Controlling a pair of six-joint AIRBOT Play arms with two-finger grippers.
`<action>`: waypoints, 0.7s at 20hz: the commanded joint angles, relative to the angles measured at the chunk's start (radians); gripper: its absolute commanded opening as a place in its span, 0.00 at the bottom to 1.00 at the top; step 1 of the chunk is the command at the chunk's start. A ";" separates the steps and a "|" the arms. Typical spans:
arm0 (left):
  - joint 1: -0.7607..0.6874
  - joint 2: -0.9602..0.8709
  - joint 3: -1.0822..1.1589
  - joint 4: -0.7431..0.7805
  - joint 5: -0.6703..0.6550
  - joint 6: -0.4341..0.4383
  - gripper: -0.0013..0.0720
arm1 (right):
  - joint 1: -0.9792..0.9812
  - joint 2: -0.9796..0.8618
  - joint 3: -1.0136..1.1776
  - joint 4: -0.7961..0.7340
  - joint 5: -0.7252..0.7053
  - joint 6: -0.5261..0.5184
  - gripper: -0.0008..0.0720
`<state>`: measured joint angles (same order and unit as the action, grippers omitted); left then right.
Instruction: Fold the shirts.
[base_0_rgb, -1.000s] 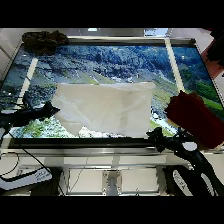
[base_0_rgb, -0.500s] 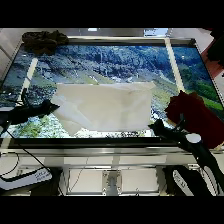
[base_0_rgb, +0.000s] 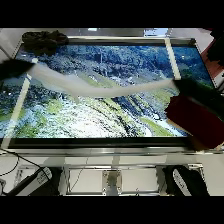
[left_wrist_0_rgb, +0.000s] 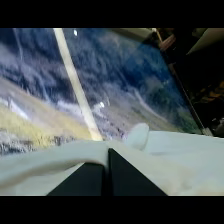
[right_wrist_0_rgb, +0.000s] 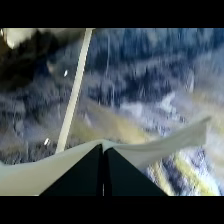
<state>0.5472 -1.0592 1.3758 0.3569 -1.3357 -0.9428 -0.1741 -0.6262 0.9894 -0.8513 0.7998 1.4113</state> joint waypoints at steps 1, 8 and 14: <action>0.115 0.167 0.242 -0.012 0.005 -0.059 0.04 | -0.133 0.088 0.292 -0.113 0.050 0.031 0.04; 0.263 0.299 0.467 0.472 0.113 -0.353 0.04 | -0.290 0.061 0.630 -0.354 0.160 -0.003 0.04; 0.227 0.118 0.440 0.250 -0.120 -0.373 0.04 | -0.266 -0.324 0.631 0.266 0.282 -0.198 0.04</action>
<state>0.7937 -0.8639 1.8210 0.6975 -1.3743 -1.2873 -0.4519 -0.7746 1.6051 -0.8783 1.0065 1.3174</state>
